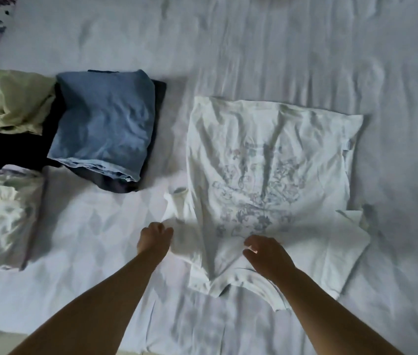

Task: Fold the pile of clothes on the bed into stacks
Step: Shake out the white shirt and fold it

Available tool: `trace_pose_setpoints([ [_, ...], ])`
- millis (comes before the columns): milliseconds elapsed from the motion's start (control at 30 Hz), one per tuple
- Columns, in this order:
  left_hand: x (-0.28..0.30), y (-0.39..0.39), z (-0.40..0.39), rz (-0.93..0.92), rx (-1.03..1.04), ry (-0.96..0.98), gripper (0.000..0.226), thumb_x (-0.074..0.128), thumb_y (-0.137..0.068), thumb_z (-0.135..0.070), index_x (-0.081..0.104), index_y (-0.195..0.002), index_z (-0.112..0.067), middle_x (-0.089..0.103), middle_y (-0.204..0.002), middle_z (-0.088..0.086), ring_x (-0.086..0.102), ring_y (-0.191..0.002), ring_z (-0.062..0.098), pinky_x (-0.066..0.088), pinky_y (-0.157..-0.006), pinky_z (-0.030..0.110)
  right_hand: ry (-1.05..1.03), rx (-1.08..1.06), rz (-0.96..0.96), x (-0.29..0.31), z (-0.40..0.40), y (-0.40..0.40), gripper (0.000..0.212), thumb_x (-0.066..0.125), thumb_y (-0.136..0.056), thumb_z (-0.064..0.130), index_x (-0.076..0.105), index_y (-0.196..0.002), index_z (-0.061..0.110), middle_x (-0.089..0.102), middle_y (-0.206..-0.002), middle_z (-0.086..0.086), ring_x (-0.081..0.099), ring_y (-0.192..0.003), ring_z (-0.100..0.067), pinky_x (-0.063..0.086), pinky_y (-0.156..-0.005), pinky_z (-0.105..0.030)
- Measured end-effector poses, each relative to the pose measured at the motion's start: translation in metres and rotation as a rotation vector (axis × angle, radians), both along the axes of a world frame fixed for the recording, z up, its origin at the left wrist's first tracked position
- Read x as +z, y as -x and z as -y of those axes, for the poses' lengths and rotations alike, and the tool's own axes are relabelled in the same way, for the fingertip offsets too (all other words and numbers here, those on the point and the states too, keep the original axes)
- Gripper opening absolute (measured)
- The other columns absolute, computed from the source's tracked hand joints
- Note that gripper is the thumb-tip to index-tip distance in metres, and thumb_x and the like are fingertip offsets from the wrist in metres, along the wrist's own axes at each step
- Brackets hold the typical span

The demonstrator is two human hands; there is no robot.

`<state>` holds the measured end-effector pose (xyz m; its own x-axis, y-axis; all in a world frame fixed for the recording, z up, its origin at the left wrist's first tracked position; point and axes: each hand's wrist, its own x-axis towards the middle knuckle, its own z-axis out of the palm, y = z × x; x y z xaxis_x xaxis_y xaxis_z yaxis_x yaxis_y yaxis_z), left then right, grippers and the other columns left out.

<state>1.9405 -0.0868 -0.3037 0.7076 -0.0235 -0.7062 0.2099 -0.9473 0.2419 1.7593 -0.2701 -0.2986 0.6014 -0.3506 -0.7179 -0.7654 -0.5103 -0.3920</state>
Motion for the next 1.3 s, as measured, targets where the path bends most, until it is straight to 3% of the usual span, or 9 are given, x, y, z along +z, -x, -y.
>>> trace_pose_setpoints([
  [133, -0.026, -0.007, 0.009, -0.071, 0.538, 0.202, 0.048, 0.082, -0.063, -0.033, 0.065, -0.1, -0.008, 0.068, -0.089, 0.014, 0.062, -0.071, 0.026, 0.055, -0.07, 0.033, -0.021, 0.038, 0.095, -0.014, -0.017, -0.03, 0.034, 0.049, -0.094, 0.03, 0.053, -0.127, 0.022, 0.057, -0.127, 0.002, 0.05, -0.12, -0.016, 0.037, -0.097, -0.023],
  [267, -0.021, -0.02, 0.013, -0.244, 0.603, 0.245, 0.02, 0.079, -0.072, -0.014, 0.061, -0.074, -0.005, 0.06, -0.074, 0.011, 0.056, -0.065, 0.025, 0.046, -0.061, 0.03, -0.017, 0.047, 0.12, -0.019, -0.028, -0.048, 0.037, 0.047, -0.095, 0.028, 0.049, -0.131, 0.022, 0.057, -0.125, -0.001, 0.05, -0.119, -0.018, 0.036, -0.096, -0.024],
  [500, 0.008, -0.057, -0.021, 0.208, 0.232, 0.21, 0.02, 0.056, -0.09, -0.022, 0.048, -0.086, -0.004, 0.055, -0.084, 0.012, 0.053, -0.082, 0.031, 0.04, -0.07, 0.034, -0.039, 0.029, 0.178, -0.007, -0.037, -0.071, 0.042, 0.048, -0.094, 0.023, 0.043, -0.135, 0.019, 0.055, -0.128, -0.004, 0.051, -0.118, -0.02, 0.039, -0.097, -0.03],
  [800, 0.051, -0.045, 0.006, 0.398, -0.049, 0.273, 0.021, 0.065, -0.085, -0.018, 0.055, -0.099, -0.008, 0.056, -0.083, 0.004, 0.049, -0.077, 0.026, 0.038, -0.07, 0.03, -0.057, 0.031, 0.186, 0.006, -0.047, -0.068, 0.049, 0.044, -0.096, 0.024, 0.032, -0.143, 0.022, 0.047, -0.134, -0.004, 0.048, -0.121, -0.02, 0.038, -0.098, -0.03],
  [867, 0.059, -0.028, 0.028, 0.384, -0.17, 0.39, 0.02, 0.068, -0.083, -0.016, 0.059, -0.099, -0.01, 0.057, -0.081, -0.001, 0.051, -0.073, 0.021, 0.038, -0.068, 0.027, -0.024, -0.011, 0.158, 0.007, -0.039, -0.058, 0.049, 0.043, -0.096, 0.023, 0.031, -0.144, 0.023, 0.044, -0.137, -0.003, 0.045, -0.124, -0.02, 0.036, -0.099, -0.03],
  [1000, 0.054, 0.008, 0.061, -0.023, -0.517, 0.653, 0.022, 0.065, -0.088, -0.019, 0.065, -0.109, -0.024, 0.066, -0.103, -0.015, 0.063, -0.08, -0.002, 0.047, -0.078, 0.016, 0.116, -0.098, 0.078, 0.009, -0.014, -0.028, 0.045, 0.042, -0.097, 0.023, 0.035, -0.141, 0.02, 0.043, -0.139, -0.004, 0.043, -0.127, -0.021, 0.035, -0.1, -0.03],
  [1100, 0.029, 0.019, 0.07, 0.161, -0.643, 0.562, 0.024, 0.059, -0.091, -0.015, 0.067, -0.113, -0.019, 0.063, -0.122, -0.007, 0.056, -0.113, 0.006, 0.041, -0.096, 0.017, 0.2, -0.157, 0.047, 0.008, 0.008, -0.002, 0.042, 0.043, -0.096, 0.022, 0.04, -0.138, 0.018, 0.045, -0.135, -0.005, 0.046, -0.123, -0.022, 0.037, -0.099, -0.03],
  [1200, 0.007, 0.021, 0.073, 0.302, -0.846, 0.335, 0.048, 0.059, -0.091, -0.021, 0.048, -0.137, -0.018, 0.03, -0.153, 0.004, 0.026, -0.142, 0.021, 0.024, -0.113, 0.03, 0.221, -0.204, 0.016, 0.006, 0.028, 0.022, 0.044, 0.045, -0.096, 0.024, 0.039, -0.139, 0.018, 0.044, -0.137, -0.005, 0.045, -0.125, -0.022, 0.038, -0.099, -0.03],
  [1300, -0.009, 0.021, 0.076, 0.245, -1.169, -0.112, 0.1, 0.053, -0.083, -0.06, -0.018, -0.144, -0.023, -0.029, -0.153, 0.005, -0.024, -0.142, 0.026, -0.008, -0.116, 0.047, 0.279, -0.238, 0.01, 0.002, 0.042, 0.046, 0.044, 0.05, -0.094, 0.023, 0.044, -0.136, 0.014, 0.046, -0.134, -0.007, 0.048, -0.122, -0.024, 0.041, -0.095, -0.032],
])
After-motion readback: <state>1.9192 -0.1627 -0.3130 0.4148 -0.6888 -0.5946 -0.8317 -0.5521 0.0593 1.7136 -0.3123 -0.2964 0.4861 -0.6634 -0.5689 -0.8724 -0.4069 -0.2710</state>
